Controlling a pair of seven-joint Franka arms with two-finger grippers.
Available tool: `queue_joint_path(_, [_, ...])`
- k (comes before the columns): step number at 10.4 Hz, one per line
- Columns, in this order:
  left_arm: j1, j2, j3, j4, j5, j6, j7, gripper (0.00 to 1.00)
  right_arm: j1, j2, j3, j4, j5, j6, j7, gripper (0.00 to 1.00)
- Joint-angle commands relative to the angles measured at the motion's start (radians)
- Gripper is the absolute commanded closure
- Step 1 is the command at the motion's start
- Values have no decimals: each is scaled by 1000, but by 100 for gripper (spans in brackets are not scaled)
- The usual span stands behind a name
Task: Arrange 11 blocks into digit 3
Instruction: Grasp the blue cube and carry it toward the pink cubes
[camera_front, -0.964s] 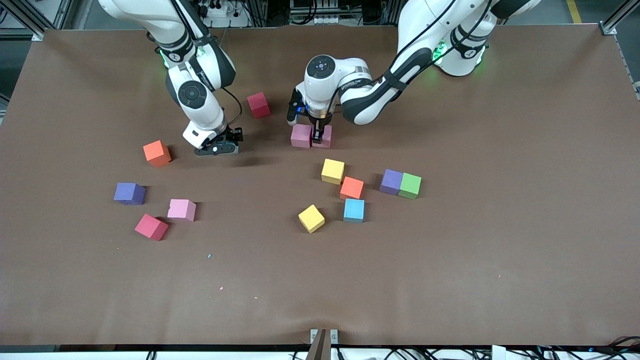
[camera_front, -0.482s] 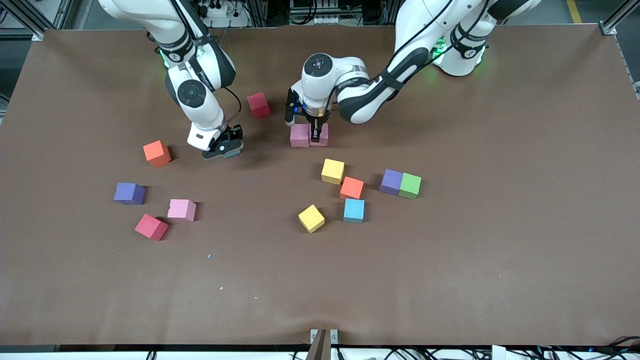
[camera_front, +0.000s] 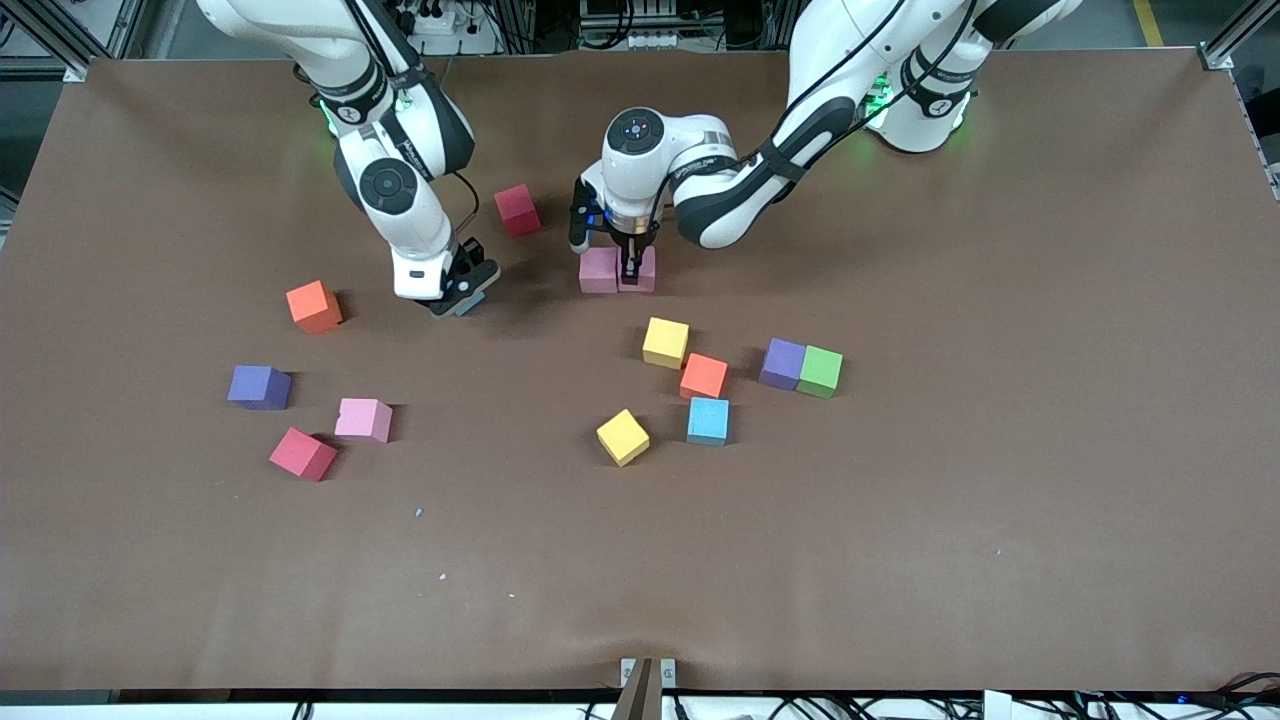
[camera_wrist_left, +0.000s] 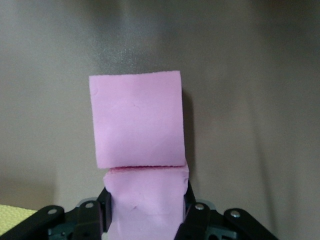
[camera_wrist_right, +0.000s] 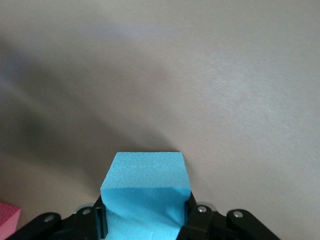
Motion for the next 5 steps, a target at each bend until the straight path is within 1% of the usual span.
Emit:
queue_joint_path(1, [-1,32,-3,12,18,4,-46,100,10,-24,4,-3,-49,-17,-82,85])
queue_joint_path(3, [-1,32,-3,12,20,4,-46,98,23,-24,6,-3,-71,-18,-136,85])
queue_joint_path(4, [-1,32,-3,12,18,4,-46,85,42,-20,6,-3,-83,-18,-144,85])
queue_joint_path(5, [-1,32,-3,12,21,4,-44,1,59,-18,4,-3,-115,-20,-144,85])
